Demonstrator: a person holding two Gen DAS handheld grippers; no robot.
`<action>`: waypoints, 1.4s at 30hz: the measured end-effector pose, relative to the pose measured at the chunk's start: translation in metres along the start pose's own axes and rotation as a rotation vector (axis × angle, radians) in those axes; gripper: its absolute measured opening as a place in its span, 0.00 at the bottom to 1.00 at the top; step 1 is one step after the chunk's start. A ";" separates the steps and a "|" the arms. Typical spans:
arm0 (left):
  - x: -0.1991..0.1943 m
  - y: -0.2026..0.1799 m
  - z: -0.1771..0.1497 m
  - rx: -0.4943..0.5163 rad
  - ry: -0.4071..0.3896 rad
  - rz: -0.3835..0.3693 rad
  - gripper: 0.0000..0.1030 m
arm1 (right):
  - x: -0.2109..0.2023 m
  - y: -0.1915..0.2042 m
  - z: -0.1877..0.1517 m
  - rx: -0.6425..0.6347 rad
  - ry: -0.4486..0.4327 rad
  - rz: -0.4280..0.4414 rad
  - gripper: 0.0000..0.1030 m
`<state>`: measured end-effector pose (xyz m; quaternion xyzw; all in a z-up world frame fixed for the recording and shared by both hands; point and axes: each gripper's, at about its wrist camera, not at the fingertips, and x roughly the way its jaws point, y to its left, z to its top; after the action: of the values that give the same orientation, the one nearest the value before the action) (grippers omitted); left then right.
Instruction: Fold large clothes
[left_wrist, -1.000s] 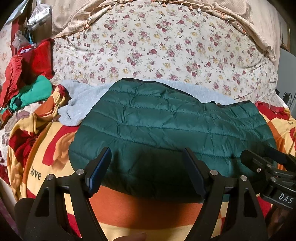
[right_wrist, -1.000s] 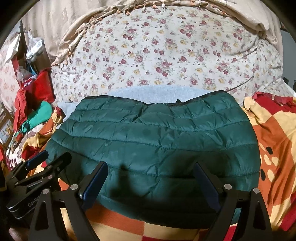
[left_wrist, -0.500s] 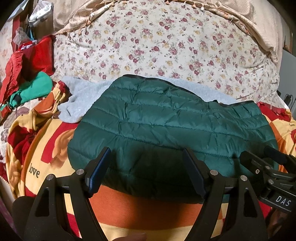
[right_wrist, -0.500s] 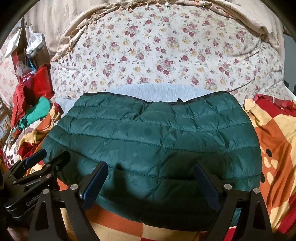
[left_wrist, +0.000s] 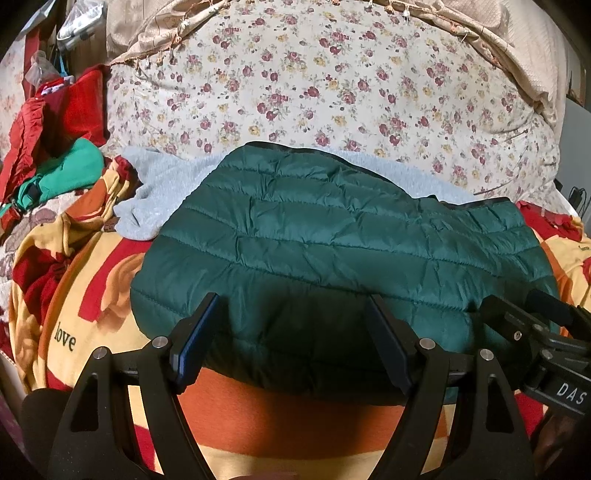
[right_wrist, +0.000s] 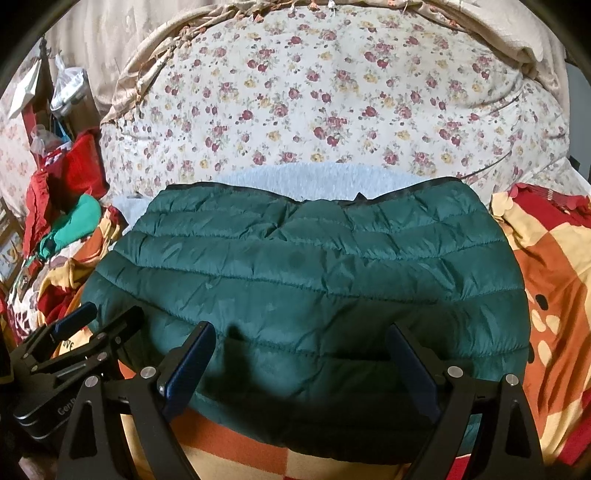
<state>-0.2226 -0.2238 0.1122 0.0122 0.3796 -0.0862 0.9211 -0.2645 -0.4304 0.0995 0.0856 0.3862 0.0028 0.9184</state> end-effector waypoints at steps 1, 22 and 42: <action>0.000 0.000 0.000 0.002 0.000 0.000 0.77 | 0.000 0.000 0.001 0.000 0.000 -0.001 0.89; 0.000 -0.006 0.000 0.020 -0.006 0.013 0.77 | 0.004 -0.003 0.003 0.002 0.017 -0.005 0.89; 0.001 -0.007 0.000 0.019 -0.006 0.014 0.77 | 0.007 -0.002 0.003 0.003 0.027 -0.006 0.89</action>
<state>-0.2233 -0.2303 0.1118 0.0234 0.3758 -0.0834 0.9226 -0.2576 -0.4319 0.0964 0.0859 0.3988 0.0008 0.9130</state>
